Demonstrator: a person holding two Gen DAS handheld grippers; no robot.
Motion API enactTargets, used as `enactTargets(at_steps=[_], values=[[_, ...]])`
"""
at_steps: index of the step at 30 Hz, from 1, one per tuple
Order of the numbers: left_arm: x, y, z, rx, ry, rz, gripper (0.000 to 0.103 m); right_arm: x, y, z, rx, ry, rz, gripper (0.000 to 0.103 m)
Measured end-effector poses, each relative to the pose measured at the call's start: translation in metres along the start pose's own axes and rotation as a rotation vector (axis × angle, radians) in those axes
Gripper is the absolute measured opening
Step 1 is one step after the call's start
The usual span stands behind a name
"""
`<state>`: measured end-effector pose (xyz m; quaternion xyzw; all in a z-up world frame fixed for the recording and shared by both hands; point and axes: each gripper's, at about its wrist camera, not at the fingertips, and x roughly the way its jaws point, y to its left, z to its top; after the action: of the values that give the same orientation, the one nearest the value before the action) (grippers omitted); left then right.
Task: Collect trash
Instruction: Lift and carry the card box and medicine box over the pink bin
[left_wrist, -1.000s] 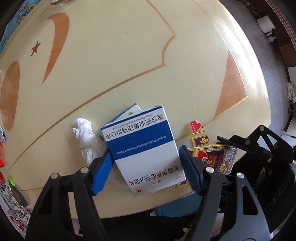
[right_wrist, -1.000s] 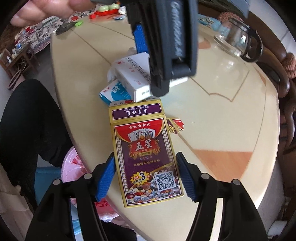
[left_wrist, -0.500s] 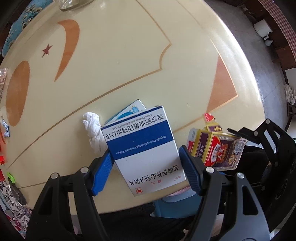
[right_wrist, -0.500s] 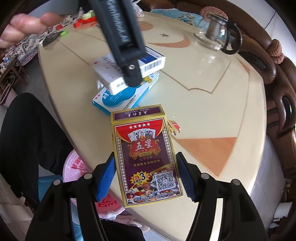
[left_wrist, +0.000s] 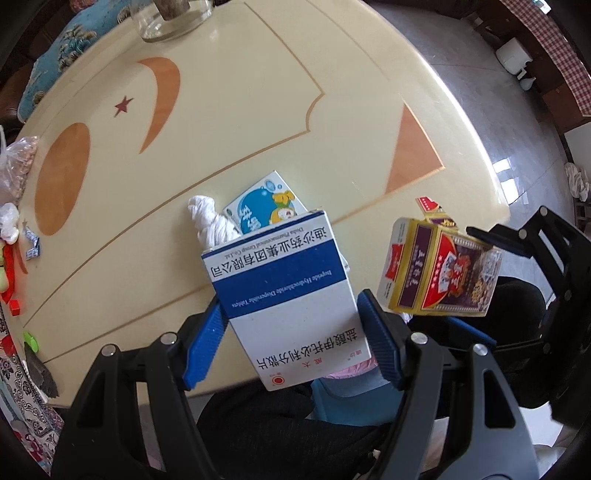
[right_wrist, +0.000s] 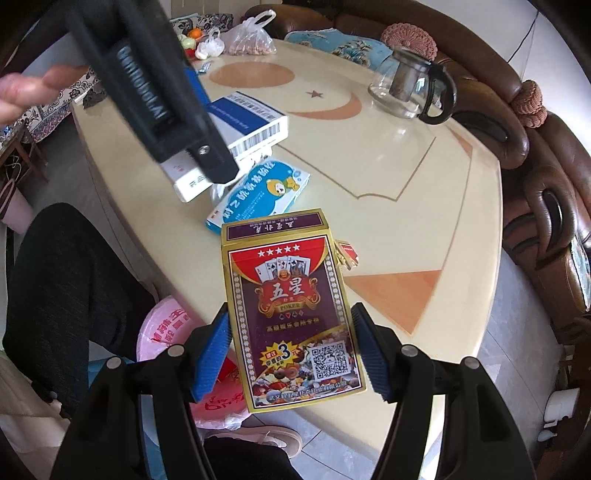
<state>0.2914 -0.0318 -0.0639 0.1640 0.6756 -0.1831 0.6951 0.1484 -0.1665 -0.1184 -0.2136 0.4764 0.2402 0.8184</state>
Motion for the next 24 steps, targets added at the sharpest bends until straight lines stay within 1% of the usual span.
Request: enactTargets(at_steps=[4, 8, 12, 17, 20, 24], values=[[-0.013, -0.007, -0.017, 0.013, -0.028, 0.007, 0.07, -0.018, 0.008, 0.0, 0.003, -0.011, -0.023, 0.063], [-0.024, -0.017, -0.042, 0.02, -0.054, 0.016, 0.07, -0.036, 0.019, -0.001, 0.001, -0.029, -0.046, 0.063], [-0.034, -0.017, -0.069, 0.019, -0.07, 0.017, 0.07, -0.052, 0.033, -0.003, -0.01, -0.041, -0.063, 0.063], [-0.032, -0.022, -0.093, 0.009, -0.087, 0.019, 0.07, -0.069, 0.052, -0.007, -0.02, -0.058, -0.076, 0.063], [-0.036, -0.02, -0.114, -0.002, -0.099, 0.018, 0.07, -0.079, 0.064, -0.012, -0.027, -0.068, -0.084, 0.063], [-0.031, -0.02, -0.14, -0.014, -0.1, 0.018, 0.07, -0.088, 0.081, -0.019, -0.042, -0.073, -0.09, 0.063]])
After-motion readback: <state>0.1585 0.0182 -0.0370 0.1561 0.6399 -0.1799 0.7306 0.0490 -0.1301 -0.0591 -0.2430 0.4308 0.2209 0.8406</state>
